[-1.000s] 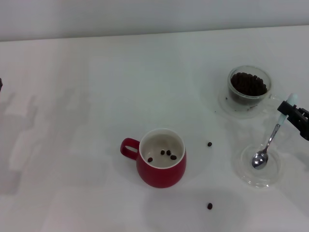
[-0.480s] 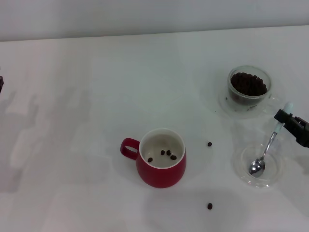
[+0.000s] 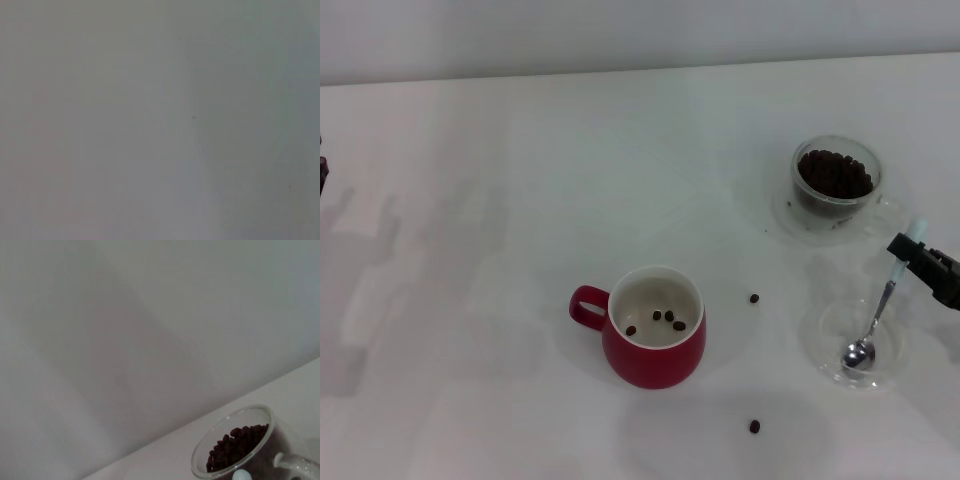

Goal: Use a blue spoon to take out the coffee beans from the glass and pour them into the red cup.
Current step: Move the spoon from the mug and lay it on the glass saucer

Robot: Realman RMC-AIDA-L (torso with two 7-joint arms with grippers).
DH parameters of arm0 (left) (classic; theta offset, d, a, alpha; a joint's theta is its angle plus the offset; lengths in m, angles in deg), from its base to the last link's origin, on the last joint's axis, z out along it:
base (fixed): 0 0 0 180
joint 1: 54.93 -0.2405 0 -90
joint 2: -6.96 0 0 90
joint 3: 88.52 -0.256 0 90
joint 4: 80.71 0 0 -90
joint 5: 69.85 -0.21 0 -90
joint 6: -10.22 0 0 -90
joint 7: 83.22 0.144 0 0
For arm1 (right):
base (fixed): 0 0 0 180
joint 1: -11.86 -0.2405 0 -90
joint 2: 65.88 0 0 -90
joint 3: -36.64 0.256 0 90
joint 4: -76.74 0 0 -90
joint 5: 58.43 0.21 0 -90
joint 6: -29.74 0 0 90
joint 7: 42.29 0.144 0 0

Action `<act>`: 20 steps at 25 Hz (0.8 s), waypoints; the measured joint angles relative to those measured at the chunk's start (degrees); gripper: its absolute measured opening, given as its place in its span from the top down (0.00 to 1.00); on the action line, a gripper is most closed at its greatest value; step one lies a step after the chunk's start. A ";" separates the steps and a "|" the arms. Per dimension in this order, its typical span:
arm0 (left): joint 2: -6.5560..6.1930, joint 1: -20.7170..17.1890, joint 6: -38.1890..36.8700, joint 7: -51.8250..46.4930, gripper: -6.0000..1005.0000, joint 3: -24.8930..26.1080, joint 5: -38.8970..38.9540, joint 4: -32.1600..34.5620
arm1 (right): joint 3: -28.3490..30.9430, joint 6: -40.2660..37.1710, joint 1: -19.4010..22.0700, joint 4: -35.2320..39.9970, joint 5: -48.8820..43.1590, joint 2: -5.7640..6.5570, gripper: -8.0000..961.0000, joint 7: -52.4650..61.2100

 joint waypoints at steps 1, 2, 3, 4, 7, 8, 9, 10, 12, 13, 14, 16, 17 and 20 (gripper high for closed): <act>-0.02 0.00 0.00 0.00 0.44 0.00 0.00 0.00 | -0.02 -0.19 -0.01 0.02 -0.01 0.00 0.84 0.00; -0.03 0.00 0.00 0.00 0.44 0.00 0.00 0.00 | -0.01 -0.30 -0.01 0.04 -0.01 0.00 0.84 0.01; -0.03 0.00 0.00 0.00 0.44 0.00 0.00 0.00 | 0.04 -0.45 -0.02 0.06 -0.03 0.00 0.84 0.01; -0.04 0.02 0.00 0.00 0.44 0.00 0.00 0.00 | 0.15 -0.69 -0.02 0.07 -0.03 0.00 0.84 0.01; -0.06 0.06 0.00 0.00 0.44 0.00 0.00 0.00 | 0.32 -1.47 -0.05 0.07 -0.03 0.00 0.84 0.01; -0.07 0.07 0.00 0.00 0.44 0.00 0.00 0.00 | 0.20 -1.97 -0.18 0.07 -0.03 0.00 0.84 0.01; -0.07 0.07 0.00 0.00 0.44 0.00 0.00 0.00 | 0.20 -1.97 -0.18 0.07 -0.03 0.00 0.84 0.01; -0.08 0.08 0.00 0.00 0.44 0.00 0.00 0.00 | 0.10 -2.15 -0.26 0.07 -0.03 0.00 0.84 0.01; -0.08 0.09 0.00 0.00 0.44 0.00 0.00 0.01 | -0.01 -2.51 -0.42 0.11 -0.03 0.00 0.84 0.01; -0.08 0.09 0.00 0.00 0.44 0.00 0.00 0.01 | -0.03 -2.58 -0.45 0.15 -0.03 0.00 0.84 0.01; -0.08 0.09 0.00 0.00 0.44 0.00 0.00 0.00 | -0.04 -2.65 -0.48 0.21 -0.03 0.00 0.84 0.01; -0.08 0.09 0.00 0.00 0.44 0.00 0.00 0.00 | -0.04 -2.75 -0.48 0.33 -0.03 0.00 0.84 0.01; -0.08 0.09 0.00 0.00 0.44 0.00 0.00 0.00 | -0.04 -2.79 -0.49 0.38 -0.03 0.00 0.84 0.01; -0.08 0.09 0.00 0.00 0.44 0.00 0.00 0.01 | -0.04 -2.81 -0.54 0.44 -0.03 0.00 0.84 0.01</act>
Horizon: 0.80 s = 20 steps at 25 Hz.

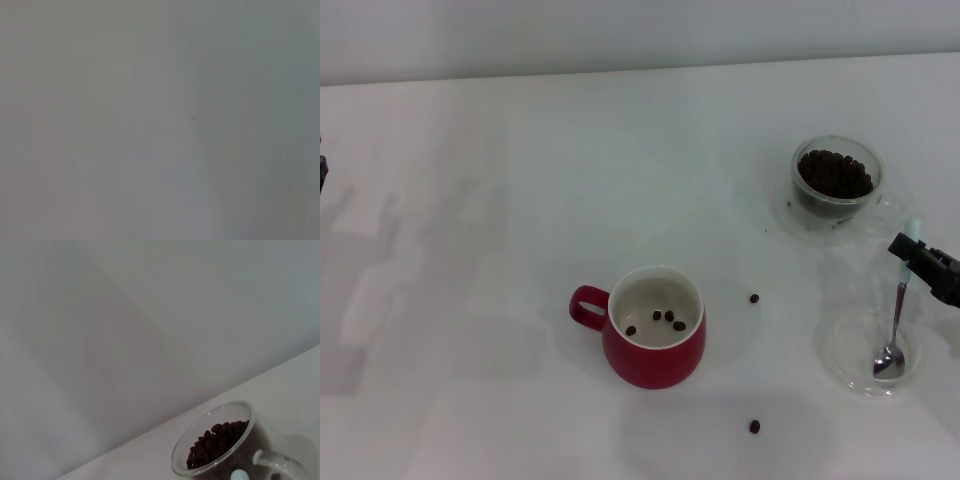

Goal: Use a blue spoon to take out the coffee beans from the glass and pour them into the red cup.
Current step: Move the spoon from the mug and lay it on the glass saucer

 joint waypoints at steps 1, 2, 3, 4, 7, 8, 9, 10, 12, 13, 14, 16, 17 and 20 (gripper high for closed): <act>0.00 0.02 0.00 0.00 0.44 0.00 0.00 0.00 | -0.04 0.00 -0.02 0.00 0.00 0.00 0.84 0.00; 0.00 0.04 0.00 0.00 0.44 0.00 0.00 0.00 | -0.11 0.00 -0.04 0.02 0.01 0.00 0.84 0.00; 0.00 0.10 0.00 0.00 0.44 0.00 0.00 0.00 | -0.26 0.02 -0.08 0.03 0.00 0.00 0.84 0.00; 0.00 0.10 0.00 0.00 0.44 0.00 0.00 0.00 | -0.44 0.04 -0.13 0.06 0.01 0.00 0.84 0.00; 0.00 0.20 0.00 0.00 0.44 0.00 0.00 0.00 | -0.65 0.01 -0.25 0.10 0.01 0.00 0.84 0.00; 0.00 0.22 0.00 0.00 0.44 0.00 0.00 0.00 | -0.65 -0.01 -0.27 0.11 0.01 0.00 0.84 0.00; 0.00 0.24 0.00 0.00 0.44 0.00 0.00 0.00 | -0.66 -0.03 -0.30 0.12 0.01 0.00 0.84 0.00; 0.00 0.25 0.00 0.00 0.44 0.00 0.00 0.00 | -0.67 -0.05 -0.32 0.13 0.01 0.00 0.84 0.00; 0.00 0.25 0.00 0.00 0.44 0.00 0.00 0.00 | -0.68 -0.14 -0.33 0.13 0.00 0.00 0.84 0.00; 0.00 0.26 0.00 0.00 0.44 0.00 0.00 0.00 | -0.70 -0.16 -0.35 0.13 0.01 0.00 0.84 0.00; 0.00 0.26 0.00 0.00 0.44 -0.01 0.00 0.00 | -0.90 -0.21 -0.38 0.13 0.01 0.00 0.83 0.00; 0.00 0.28 0.00 0.00 0.44 0.00 0.00 -0.05 | -1.31 -0.30 -0.57 0.03 0.01 0.00 0.83 0.00; 0.00 0.29 0.00 0.00 0.44 0.00 0.00 -0.06 | -1.65 -0.42 -0.70 0.02 0.01 0.00 0.82 -0.01; 0.00 0.35 0.00 0.00 0.44 0.00 0.00 -0.11 | -2.28 -1.06 -1.15 -0.14 0.01 0.00 0.81 -0.01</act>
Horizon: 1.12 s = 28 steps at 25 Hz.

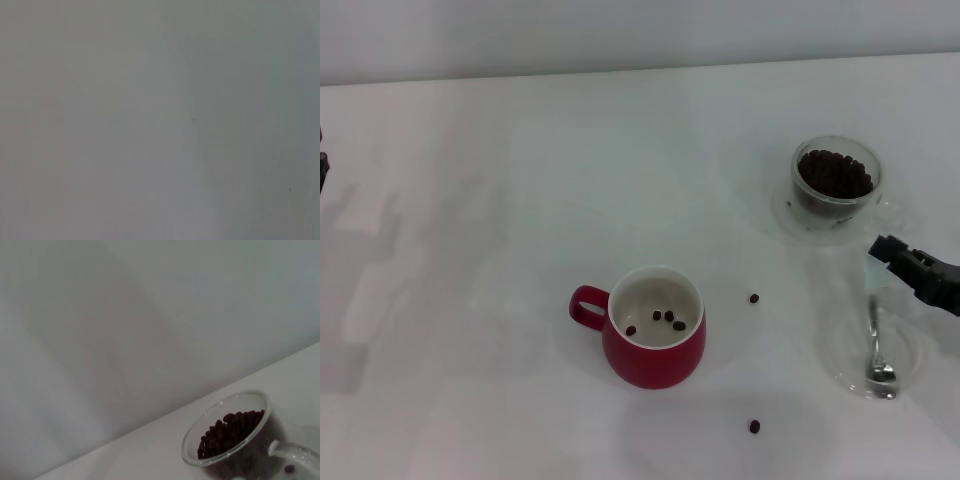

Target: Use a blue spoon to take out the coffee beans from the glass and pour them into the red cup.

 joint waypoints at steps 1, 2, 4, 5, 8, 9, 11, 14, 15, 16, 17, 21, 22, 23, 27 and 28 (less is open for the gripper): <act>0.00 0.00 0.00 0.00 0.44 0.00 0.00 -0.03 | -0.08 -0.36 -0.17 -0.13 0.00 0.00 0.81 0.02; 0.00 0.00 0.00 0.00 0.44 0.00 0.00 -0.05 | -0.09 -0.53 -0.23 -0.19 0.00 0.00 0.80 0.02; 0.00 0.00 0.00 0.00 0.44 0.00 0.00 -0.12 | -0.03 -0.77 -0.30 -0.25 0.00 0.00 0.79 0.02; 0.01 0.00 0.00 0.00 0.44 0.00 0.00 -0.25 | 0.18 -0.79 -0.31 -0.23 0.01 0.00 0.79 0.02; 0.07 -0.01 0.00 0.00 0.44 0.00 0.00 -0.49 | 0.43 -0.58 -0.28 -0.06 0.22 0.00 0.77 0.02; 0.10 0.00 0.00 0.00 0.44 0.00 0.01 -0.50 | 0.56 -0.26 -0.24 0.08 0.39 0.00 0.77 0.03; 0.10 0.00 0.00 0.00 0.44 0.00 0.03 -0.53 | 0.75 0.63 -0.16 0.40 0.73 0.00 0.76 0.06; 0.07 0.27 0.00 0.00 0.44 0.00 0.33 -0.59 | 1.23 2.44 -0.16 1.04 1.72 0.14 0.76 -0.06; 0.05 0.39 0.00 0.00 0.44 0.00 0.59 -0.61 | 1.81 3.19 -0.19 1.18 2.17 0.14 0.76 -0.39; 0.03 0.51 0.00 0.00 0.44 0.00 0.92 -0.63 | 2.62 3.92 -0.19 1.21 2.50 0.10 0.76 -0.99; 0.02 0.61 0.00 0.00 0.44 0.00 1.12 -0.65 | 3.80 4.67 -0.19 1.16 2.83 0.06 0.76 -1.80; 0.06 1.01 0.00 0.00 0.44 0.00 1.57 -1.22 | 9.95 7.38 -0.43 0.22 3.22 -0.13 0.76 -6.37; 0.09 1.07 0.00 0.00 0.44 0.00 1.67 -1.40 | 11.34 7.83 -0.59 0.02 3.22 -0.19 0.76 -7.59; 0.13 1.17 0.00 0.00 0.44 0.00 1.92 -1.53 | 12.55 8.11 -0.85 -0.17 3.23 -0.25 0.76 -9.00; 0.26 1.80 -0.13 0.10 0.44 0.00 5.24 -1.27 | 15.88 8.31 -1.33 -1.21 4.58 -0.37 0.76 -15.75; 0.36 2.07 -0.60 0.63 0.44 0.00 8.07 -0.70 | 16.78 8.31 -1.36 -1.57 5.36 -0.37 0.76 -17.76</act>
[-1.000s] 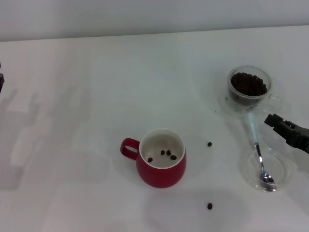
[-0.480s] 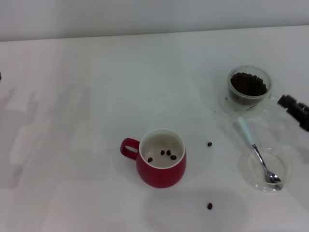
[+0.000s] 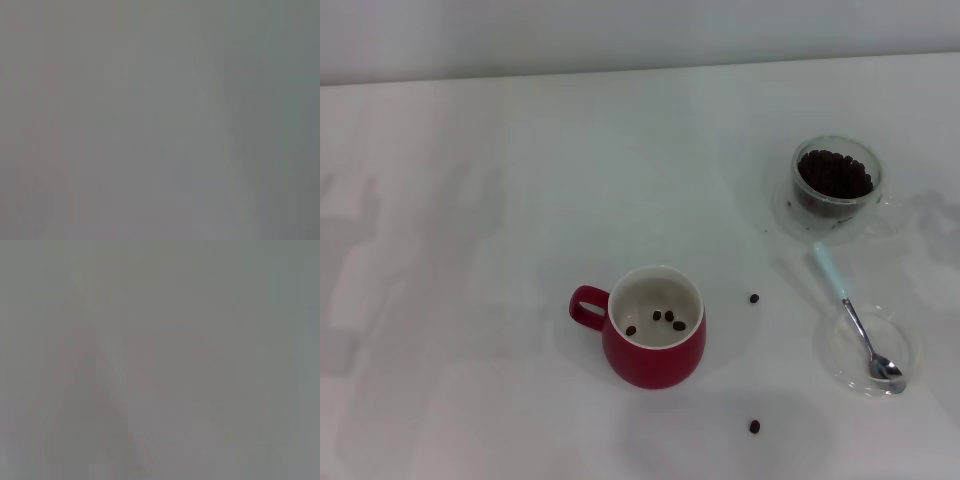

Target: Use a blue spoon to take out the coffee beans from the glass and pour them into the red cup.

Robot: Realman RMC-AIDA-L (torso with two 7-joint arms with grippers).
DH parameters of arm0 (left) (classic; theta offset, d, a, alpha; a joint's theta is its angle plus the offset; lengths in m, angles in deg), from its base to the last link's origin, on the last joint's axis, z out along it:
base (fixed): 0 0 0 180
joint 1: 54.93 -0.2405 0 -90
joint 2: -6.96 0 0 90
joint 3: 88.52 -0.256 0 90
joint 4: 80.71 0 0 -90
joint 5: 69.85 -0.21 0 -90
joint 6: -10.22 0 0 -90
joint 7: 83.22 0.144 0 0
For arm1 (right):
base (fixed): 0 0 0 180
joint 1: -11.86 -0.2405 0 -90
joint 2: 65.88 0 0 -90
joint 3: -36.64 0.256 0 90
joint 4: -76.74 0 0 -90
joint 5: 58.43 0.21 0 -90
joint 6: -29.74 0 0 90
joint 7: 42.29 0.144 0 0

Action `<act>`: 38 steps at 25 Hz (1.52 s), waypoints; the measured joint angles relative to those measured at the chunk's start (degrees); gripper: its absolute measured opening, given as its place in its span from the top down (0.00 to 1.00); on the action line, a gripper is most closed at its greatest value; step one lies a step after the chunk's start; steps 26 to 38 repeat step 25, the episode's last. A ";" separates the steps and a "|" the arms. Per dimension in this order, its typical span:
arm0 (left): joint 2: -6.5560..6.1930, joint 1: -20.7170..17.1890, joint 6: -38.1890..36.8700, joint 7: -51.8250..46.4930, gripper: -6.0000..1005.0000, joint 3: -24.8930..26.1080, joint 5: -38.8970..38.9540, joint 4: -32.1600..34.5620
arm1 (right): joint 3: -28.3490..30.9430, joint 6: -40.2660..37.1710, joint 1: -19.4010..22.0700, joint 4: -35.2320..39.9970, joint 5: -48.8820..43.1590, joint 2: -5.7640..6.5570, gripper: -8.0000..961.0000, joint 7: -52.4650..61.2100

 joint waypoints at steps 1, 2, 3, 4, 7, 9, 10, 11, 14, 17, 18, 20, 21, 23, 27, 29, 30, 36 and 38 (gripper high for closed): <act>0.00 0.00 0.00 0.00 0.44 0.00 0.00 0.00 | 1.09 0.04 0.00 -0.40 1.14 0.00 0.76 -1.85; 0.04 0.11 -0.29 0.28 0.44 0.00 1.56 0.41 | 2.14 0.12 0.00 -0.77 2.12 0.00 0.76 -3.30; 0.07 0.20 -0.57 0.58 0.44 0.00 2.88 0.91 | 3.46 0.27 0.01 -1.15 3.67 0.01 0.76 -5.19; 0.08 0.25 -0.92 0.94 0.44 0.00 4.00 1.37 | 4.85 0.32 0.02 -1.61 5.15 0.00 0.76 -7.11; 0.09 -0.03 -2.08 1.69 0.44 0.00 6.43 2.57 | 8.07 0.37 -0.23 -2.41 8.99 0.02 0.76 -12.29; 0.08 -0.55 -2.99 1.72 0.44 0.00 8.25 3.62 | 9.77 0.39 -0.55 -2.35 10.65 0.03 0.76 -14.86; 0.09 -0.79 -3.20 1.74 0.44 0.00 8.79 3.99 | 10.44 0.32 -0.68 -2.22 10.98 0.06 0.76 -15.83; 0.08 -1.20 -3.50 1.74 0.44 0.00 9.57 4.66 | 11.22 0.20 -0.90 -2.02 11.13 0.12 0.76 -17.00; 0.11 -1.60 -3.71 1.43 0.44 0.07 10.39 5.39 | 13.53 -0.25 -1.64 -1.72 11.24 0.28 0.76 -19.13; 0.15 -1.36 -3.27 1.28 0.44 0.08 10.46 6.07 | 14.45 -0.43 -1.89 -1.53 11.50 0.29 0.76 -20.49; 0.15 -1.12 -2.97 1.28 0.44 0.10 10.46 6.25 | 14.55 -0.58 -1.90 -1.51 11.59 0.29 0.76 -21.07; 0.17 -0.46 -2.30 1.28 0.44 0.51 10.47 6.47 | 14.47 -2.20 -1.95 -1.47 11.64 0.29 0.76 -24.45; 0.18 -0.11 -2.02 1.28 0.44 0.97 10.49 6.51 | 14.35 -2.66 -2.01 -1.42 11.59 0.29 0.76 -25.33; 0.23 0.37 -1.69 1.28 0.44 1.77 10.50 6.64 | 14.23 -3.08 -2.05 -1.34 11.51 0.29 0.76 -26.13; 0.26 0.77 -1.66 1.28 0.44 2.04 10.51 6.97 | 14.14 -3.43 -2.08 -1.20 11.42 0.29 0.76 -27.26; 0.26 0.77 -1.66 1.28 0.44 2.04 10.51 6.97 | 14.14 -3.43 -2.08 -1.20 11.42 0.29 0.76 -27.26; 0.26 0.77 -1.66 1.28 0.44 2.04 10.51 6.97 | 14.14 -3.43 -2.08 -1.20 11.42 0.29 0.76 -27.26; 0.26 0.77 -1.66 1.28 0.44 2.04 10.51 6.97 | 14.14 -3.43 -2.08 -1.20 11.42 0.29 0.76 -27.26; 0.26 0.77 -1.66 1.28 0.44 2.04 10.51 6.97 | 14.14 -3.43 -2.08 -1.20 11.42 0.29 0.76 -27.26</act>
